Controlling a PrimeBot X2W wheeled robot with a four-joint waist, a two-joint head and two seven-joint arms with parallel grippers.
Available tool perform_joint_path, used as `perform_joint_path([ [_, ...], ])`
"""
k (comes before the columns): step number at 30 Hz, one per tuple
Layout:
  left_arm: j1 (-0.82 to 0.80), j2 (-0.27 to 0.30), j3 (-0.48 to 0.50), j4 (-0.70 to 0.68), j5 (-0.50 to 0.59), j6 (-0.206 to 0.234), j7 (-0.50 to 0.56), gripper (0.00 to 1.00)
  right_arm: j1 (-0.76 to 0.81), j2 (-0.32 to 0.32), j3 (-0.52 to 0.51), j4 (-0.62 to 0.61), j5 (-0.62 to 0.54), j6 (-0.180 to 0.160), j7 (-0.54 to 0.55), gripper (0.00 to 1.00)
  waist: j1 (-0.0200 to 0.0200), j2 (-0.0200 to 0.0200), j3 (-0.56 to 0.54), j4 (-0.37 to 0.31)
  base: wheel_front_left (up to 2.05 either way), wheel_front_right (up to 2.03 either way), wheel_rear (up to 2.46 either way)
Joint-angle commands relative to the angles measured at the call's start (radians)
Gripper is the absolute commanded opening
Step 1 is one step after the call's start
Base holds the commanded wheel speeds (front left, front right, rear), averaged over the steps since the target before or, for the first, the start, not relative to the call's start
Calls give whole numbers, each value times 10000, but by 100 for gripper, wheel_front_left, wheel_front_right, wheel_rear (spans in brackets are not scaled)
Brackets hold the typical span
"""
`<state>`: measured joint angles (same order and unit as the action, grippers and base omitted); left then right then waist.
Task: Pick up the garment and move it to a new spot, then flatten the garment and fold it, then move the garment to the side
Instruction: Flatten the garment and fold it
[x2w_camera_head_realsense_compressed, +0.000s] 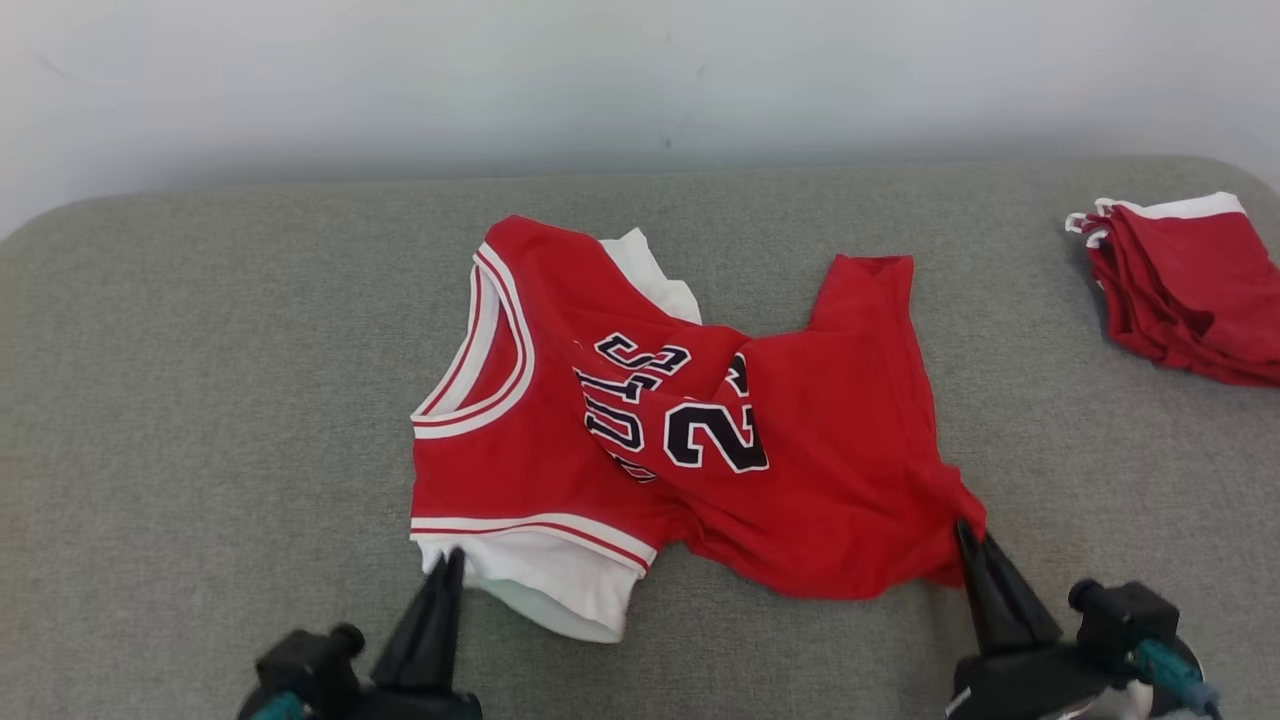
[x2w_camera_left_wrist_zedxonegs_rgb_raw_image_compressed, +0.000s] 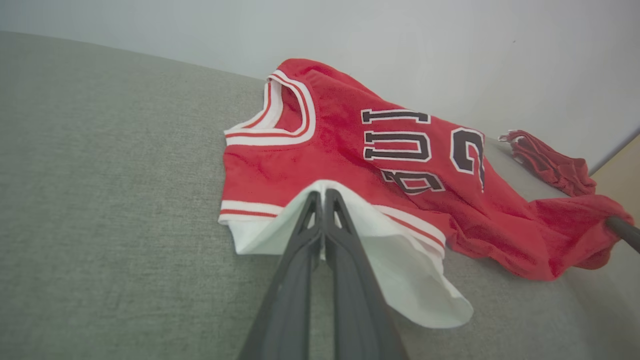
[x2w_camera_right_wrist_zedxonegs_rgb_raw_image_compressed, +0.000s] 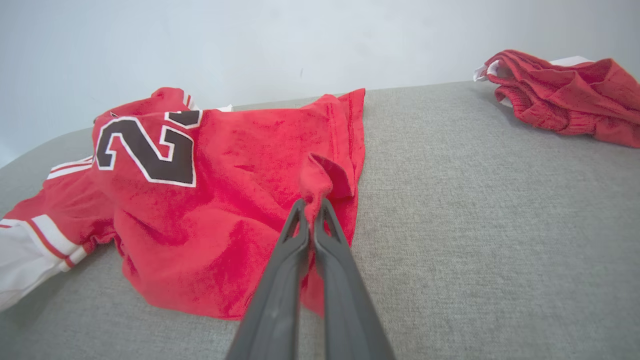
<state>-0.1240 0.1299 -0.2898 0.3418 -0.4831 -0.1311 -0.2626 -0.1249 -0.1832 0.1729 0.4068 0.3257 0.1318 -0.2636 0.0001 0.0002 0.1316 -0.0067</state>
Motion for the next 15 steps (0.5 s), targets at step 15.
perform_joint_path([
  [15,-6953,2384,-561,-1063,-1014,11,1493,0,-5820,-924,496,-618,1499,-27,400,0,-1,-2,2409,-471,0,0,0],
])
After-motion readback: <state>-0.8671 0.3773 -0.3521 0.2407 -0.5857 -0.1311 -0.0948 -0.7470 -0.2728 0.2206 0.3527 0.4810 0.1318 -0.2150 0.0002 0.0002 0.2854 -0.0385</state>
